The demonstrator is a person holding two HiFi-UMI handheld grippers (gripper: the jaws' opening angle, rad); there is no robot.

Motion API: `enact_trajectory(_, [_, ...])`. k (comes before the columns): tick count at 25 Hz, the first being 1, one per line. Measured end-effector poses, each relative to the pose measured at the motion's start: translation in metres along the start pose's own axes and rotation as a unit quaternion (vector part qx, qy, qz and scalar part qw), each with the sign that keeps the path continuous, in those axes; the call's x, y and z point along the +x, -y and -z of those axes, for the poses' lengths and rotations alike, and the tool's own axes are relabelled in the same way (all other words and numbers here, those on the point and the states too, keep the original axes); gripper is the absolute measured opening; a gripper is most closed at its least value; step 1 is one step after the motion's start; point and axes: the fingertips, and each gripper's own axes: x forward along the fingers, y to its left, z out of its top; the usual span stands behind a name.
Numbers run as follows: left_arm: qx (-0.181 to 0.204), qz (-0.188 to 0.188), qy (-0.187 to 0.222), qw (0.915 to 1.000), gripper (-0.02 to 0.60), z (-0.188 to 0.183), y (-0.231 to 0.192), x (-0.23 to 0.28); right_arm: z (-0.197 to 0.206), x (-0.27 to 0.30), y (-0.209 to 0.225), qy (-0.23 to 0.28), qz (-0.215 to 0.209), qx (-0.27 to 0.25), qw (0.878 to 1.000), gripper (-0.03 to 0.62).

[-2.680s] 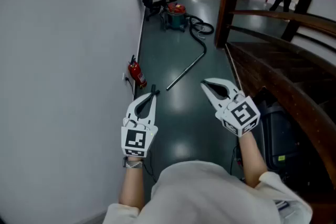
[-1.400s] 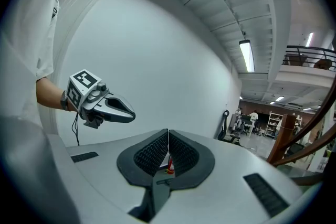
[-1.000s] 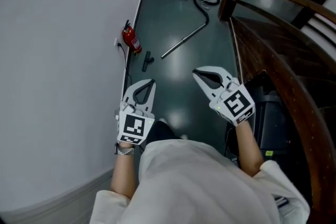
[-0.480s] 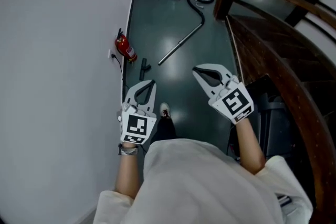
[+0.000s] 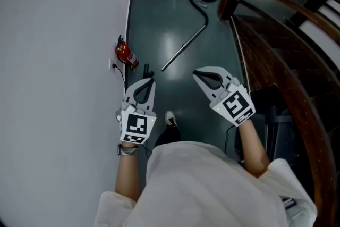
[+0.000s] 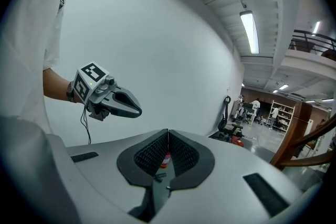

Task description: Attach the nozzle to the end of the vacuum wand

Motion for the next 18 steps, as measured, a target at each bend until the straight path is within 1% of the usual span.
enact_trajectory(5, [-0.009, 0.004, -0.009, 0.9999, -0.002, 0.01, -0.027, 0.015, -0.001, 0.029, 0.017, -0.011, 0.0, -0.009, 1.0, 0.029])
enact_trajectory(11, [-0.013, 0.007, -0.012, 0.9998, -0.002, 0.015, -0.046, 0.028, 0.004, 0.049, 0.03, -0.024, 0.0, -0.016, 1.0, 0.029])
enact_trajectory(15, [-0.017, 0.006, -0.013, 0.9998, -0.002, 0.025, -0.064, 0.031, 0.004, 0.065, 0.028, -0.028, -0.022, -0.007, 0.999, 0.03])
enact_trajectory(18, [-0.022, 0.007, -0.014, 0.9996, -0.002, 0.032, -0.076, 0.035, 0.004, 0.078, 0.032, -0.034, -0.022, -0.009, 0.999, 0.03])
